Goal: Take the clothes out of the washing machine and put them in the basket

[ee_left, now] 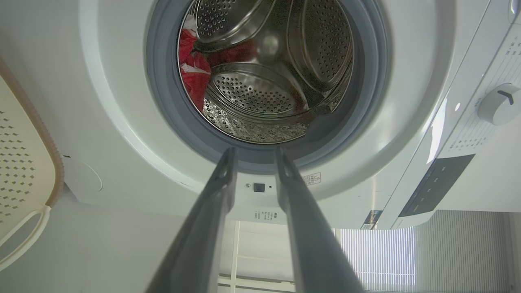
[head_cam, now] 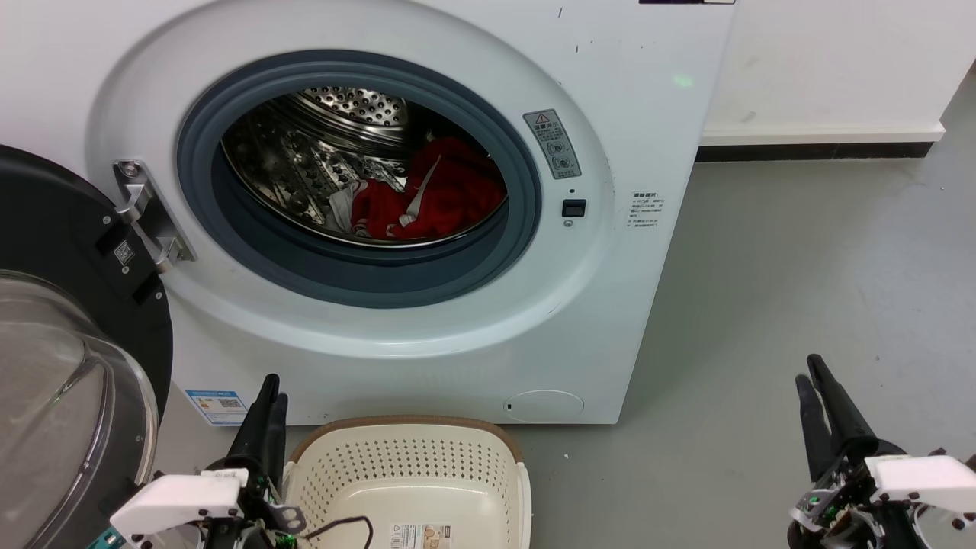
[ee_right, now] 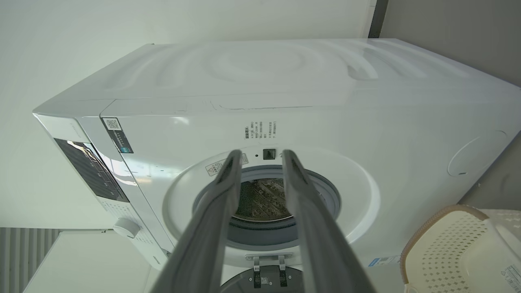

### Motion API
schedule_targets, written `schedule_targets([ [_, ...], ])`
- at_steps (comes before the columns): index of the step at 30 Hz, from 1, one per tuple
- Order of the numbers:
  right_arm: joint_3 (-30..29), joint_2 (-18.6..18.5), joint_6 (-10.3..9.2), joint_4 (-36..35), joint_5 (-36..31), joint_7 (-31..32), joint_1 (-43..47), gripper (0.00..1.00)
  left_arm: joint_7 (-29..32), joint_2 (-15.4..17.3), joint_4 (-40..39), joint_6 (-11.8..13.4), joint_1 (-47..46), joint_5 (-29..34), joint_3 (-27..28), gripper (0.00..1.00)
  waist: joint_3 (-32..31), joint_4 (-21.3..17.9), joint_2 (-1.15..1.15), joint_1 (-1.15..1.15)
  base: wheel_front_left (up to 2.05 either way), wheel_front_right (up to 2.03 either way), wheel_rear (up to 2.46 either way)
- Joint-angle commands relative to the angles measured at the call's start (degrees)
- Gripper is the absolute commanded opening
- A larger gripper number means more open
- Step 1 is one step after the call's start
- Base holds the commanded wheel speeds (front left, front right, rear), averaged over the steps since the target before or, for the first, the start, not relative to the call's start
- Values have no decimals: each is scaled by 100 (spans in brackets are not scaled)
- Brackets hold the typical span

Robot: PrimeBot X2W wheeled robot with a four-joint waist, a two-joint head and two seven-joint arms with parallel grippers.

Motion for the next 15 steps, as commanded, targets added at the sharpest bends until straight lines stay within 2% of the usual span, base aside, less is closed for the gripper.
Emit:
schedule_targets([
  [1, 1, 2, 0, 41, 0, -1, 39, 100, -2, -5, 43, 0, 44, 1, -6, 100, 0, 0, 0, 0, 0, 0, 0],
  [7, -8, 2, 0, -17, -242, -173, 105, 100, -173, -5, -81, 3, 98, 328, -1, 100, 5, 2, 0, 0, 0, 0, 0],
  [15, -37, 2, 0, -320, -1266, -394, 173, 100, -395, -2, -389, 143, 135, 1233, 9, 100, 24, 4, 0, 0, 0, 0, 0],
])
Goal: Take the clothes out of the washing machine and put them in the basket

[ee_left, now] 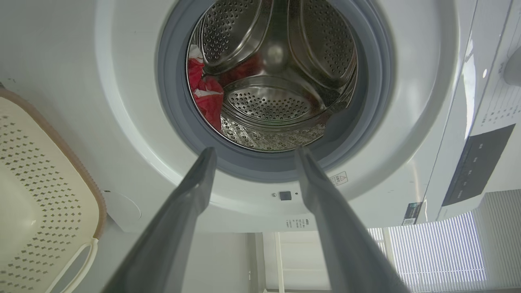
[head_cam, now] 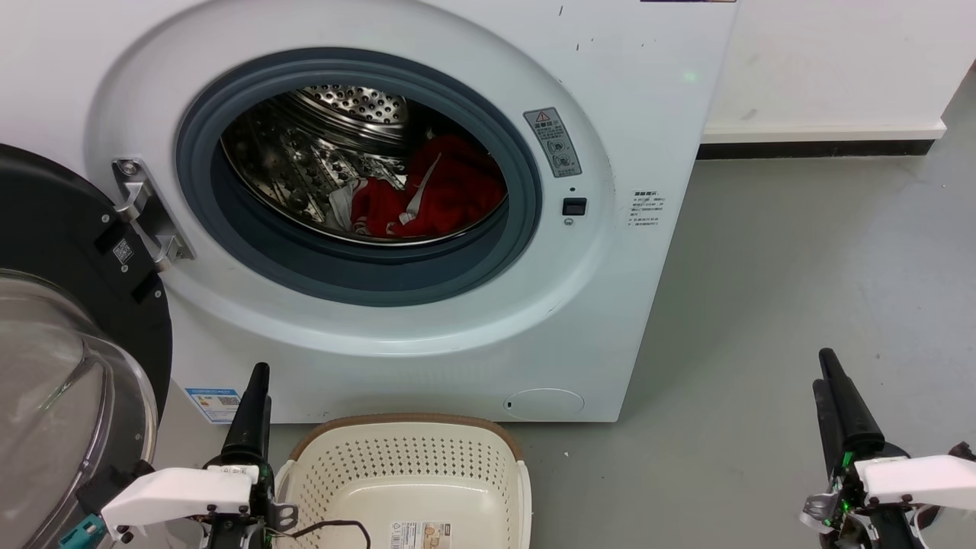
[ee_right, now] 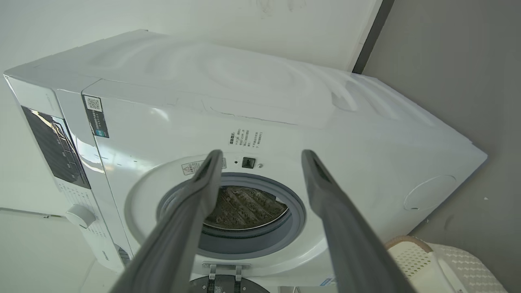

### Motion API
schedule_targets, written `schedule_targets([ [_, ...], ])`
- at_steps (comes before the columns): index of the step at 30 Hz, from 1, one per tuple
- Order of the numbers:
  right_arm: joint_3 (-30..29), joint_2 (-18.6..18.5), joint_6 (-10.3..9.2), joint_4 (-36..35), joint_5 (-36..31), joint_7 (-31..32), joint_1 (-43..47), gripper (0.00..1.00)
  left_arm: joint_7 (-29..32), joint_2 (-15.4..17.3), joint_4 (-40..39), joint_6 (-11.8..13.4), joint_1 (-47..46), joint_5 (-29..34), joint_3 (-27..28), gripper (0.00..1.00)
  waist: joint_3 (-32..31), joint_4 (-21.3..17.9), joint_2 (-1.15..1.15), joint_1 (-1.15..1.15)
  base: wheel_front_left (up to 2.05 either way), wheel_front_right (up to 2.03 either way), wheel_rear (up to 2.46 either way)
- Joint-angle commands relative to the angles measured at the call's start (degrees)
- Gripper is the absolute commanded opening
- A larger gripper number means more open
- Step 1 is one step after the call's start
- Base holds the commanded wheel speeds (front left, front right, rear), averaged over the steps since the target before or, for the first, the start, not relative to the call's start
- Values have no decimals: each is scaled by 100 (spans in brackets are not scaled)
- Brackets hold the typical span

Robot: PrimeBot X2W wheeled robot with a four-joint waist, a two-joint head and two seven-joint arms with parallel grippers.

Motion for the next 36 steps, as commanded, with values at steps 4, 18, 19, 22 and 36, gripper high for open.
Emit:
schedule_targets([
  [4, 35, -16, 0, -329, -822, -149, 5, 100, -156, 18, -309, 111, -14, 717, -36, 100, 9, -3, 0, 0, 0, 0, 0],
  [18, 223, -16, 0, -803, -2714, -479, 190, 100, -486, 24, -666, 412, 132, 2403, -298, 100, 23, -10, 0, 0, 0, 0, 0],
  [19, 231, -16, 0, -828, -2814, -500, 205, 100, -507, 24, -688, 431, 139, 2499, -313, 100, 23, -11, 0, 0, 0, 0, 0],
  [22, 245, -16, 0, -900, -3113, -565, 243, 100, -570, 25, -751, 481, 160, 2781, -349, 100, 23, -11, 0, 0, 0, 0, 0],
  [36, 271, -16, 0, -1204, -4344, -839, 378, 100, -845, 30, -1009, 661, 278, 3958, -470, 100, 31, -6, 0, 0, 0, 0, 0],
])
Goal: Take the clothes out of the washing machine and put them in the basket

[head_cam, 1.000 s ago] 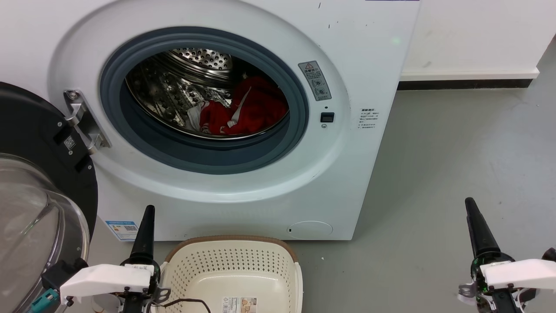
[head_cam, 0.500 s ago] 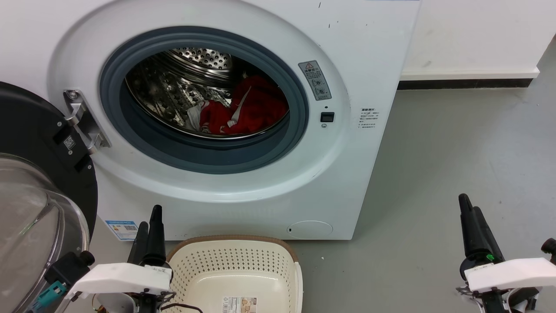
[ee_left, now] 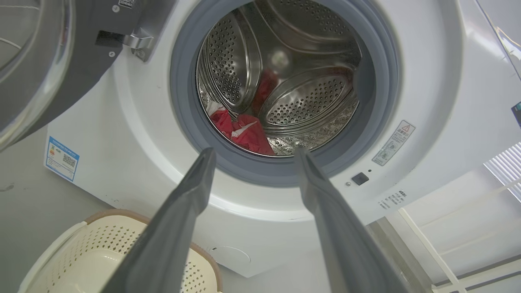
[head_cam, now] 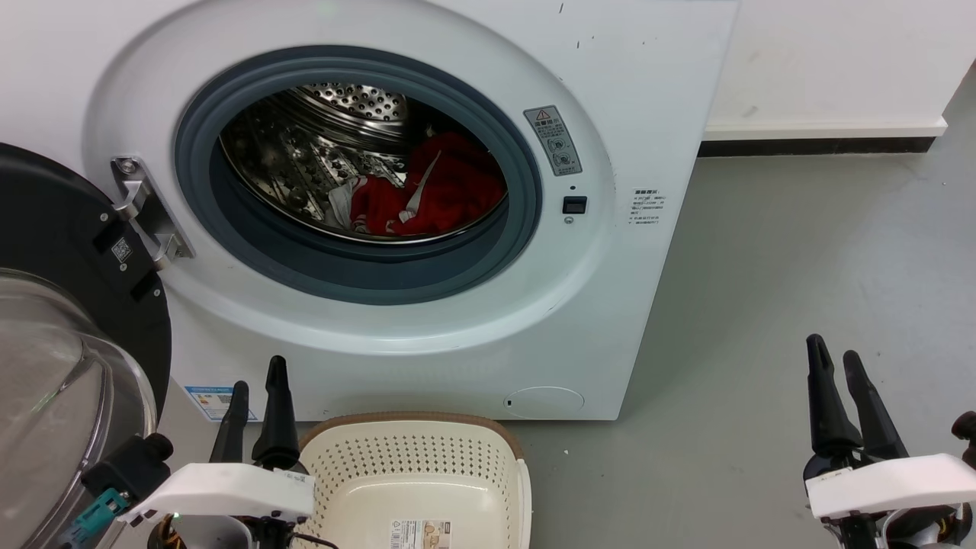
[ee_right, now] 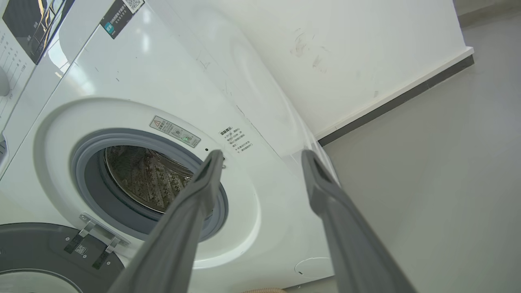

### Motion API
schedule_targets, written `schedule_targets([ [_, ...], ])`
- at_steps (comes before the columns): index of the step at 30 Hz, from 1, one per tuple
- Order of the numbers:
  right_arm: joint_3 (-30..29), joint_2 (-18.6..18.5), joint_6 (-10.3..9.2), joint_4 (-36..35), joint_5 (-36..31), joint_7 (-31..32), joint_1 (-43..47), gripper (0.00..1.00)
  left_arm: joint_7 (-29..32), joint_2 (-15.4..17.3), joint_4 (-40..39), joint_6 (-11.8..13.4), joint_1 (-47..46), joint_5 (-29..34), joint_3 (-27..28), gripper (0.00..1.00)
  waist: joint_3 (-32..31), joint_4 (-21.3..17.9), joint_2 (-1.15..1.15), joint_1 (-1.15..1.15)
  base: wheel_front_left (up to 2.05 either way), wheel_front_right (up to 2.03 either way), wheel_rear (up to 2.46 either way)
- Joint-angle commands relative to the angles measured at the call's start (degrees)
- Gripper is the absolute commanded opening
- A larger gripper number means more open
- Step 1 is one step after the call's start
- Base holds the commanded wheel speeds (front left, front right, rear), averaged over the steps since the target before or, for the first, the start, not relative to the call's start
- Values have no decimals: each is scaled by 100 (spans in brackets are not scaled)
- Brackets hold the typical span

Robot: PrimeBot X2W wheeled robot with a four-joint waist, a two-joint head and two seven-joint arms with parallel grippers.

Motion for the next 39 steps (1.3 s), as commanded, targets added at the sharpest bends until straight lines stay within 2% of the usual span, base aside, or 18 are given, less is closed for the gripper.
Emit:
schedule_targets([
  [1, 2, -17, 0, -139, -258, -76, 22, 100, -70, 22, -138, 35, -18, 255, -27, 100, 5, 2, 0, 0, 0, 0, 0],
  [20, 48, -17, 0, -504, -1678, -392, 169, 100, -382, 48, -396, 215, 124, 1612, -140, 100, 37, 5, 0, 0, 0, 0, 0],
  [39, 95, -17, 0, -768, -2844, -658, 319, 100, -649, 74, -598, 318, 281, 2700, -237, 100, 42, 9, 0, 0, 0, 0, 0],
])
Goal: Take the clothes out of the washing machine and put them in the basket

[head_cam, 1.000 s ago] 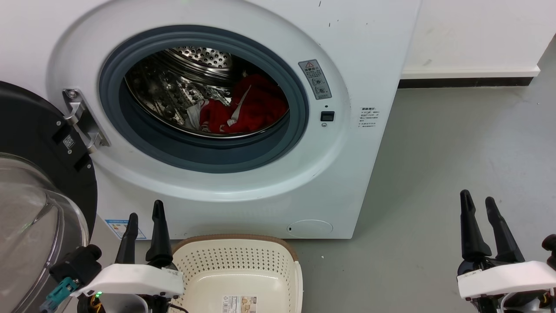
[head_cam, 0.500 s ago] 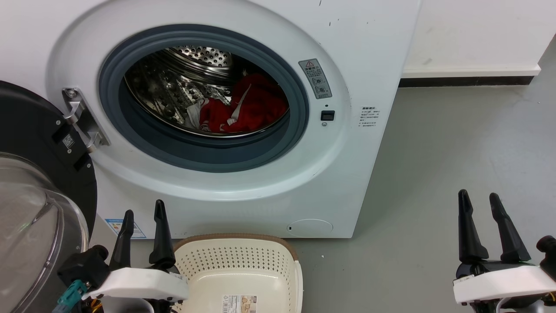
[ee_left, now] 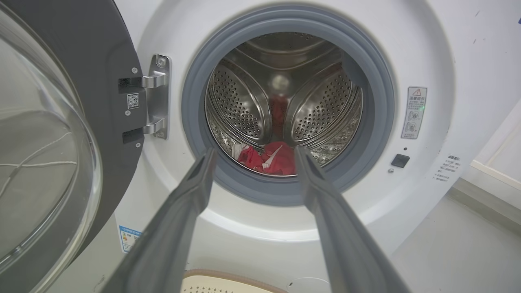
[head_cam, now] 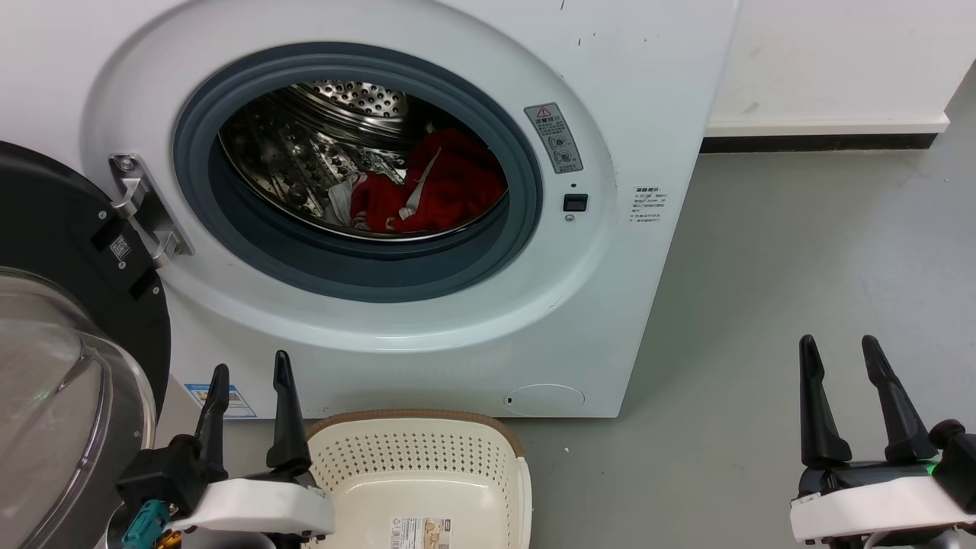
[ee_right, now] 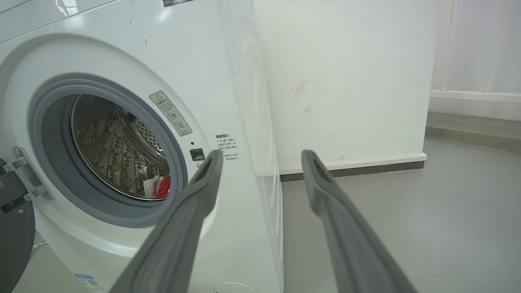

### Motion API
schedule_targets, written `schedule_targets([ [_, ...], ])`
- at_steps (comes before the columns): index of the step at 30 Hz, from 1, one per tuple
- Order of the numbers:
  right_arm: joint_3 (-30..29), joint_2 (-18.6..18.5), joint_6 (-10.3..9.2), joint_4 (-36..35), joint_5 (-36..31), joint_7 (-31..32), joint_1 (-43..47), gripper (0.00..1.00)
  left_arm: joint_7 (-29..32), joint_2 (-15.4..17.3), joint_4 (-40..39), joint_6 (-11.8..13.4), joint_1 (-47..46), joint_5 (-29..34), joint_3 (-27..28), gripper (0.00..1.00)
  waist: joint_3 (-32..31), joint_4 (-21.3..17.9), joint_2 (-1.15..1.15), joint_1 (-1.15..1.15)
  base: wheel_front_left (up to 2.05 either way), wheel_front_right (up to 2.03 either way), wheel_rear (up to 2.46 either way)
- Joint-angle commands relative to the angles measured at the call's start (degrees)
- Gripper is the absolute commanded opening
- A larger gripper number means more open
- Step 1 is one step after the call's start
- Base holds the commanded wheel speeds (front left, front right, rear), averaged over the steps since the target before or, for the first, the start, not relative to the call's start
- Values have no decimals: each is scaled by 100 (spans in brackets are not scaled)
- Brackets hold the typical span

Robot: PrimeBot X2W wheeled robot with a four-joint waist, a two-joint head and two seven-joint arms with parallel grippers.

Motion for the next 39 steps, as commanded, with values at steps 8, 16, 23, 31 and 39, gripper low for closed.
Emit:
schedule_targets([
  [8, 12, -15, -2, -126, -483, -133, 76, 100, -128, 31, -136, -18, 73, 441, -36, 100, 4, 11, 0, 0, 0, 0, 0],
  [16, 16, -14, -2, -191, -867, -223, 142, 100, -228, 18, -164, -11, 124, 808, -43, 100, 12, 27, 0, 0, 0, 0, 0],
  [23, 40, -13, -2, -214, -1182, -301, 213, 100, -307, 5, -133, 16, 184, 1110, -35, 100, 14, 36, 0, 0, 0, 0, 0],
  [31, 52, -12, -3, -255, -1470, -394, 256, 100, -386, -6, -154, 37, 238, 1427, -27, 100, 28, 28, 0, 0, 0, 0, 0],
  [39, 29, -12, -3, -275, -1605, -437, 304, 100, -454, -12, -139, 50, 279, 1641, -31, 100, 34, 29, 0, 0, 0, 0, 0],
])
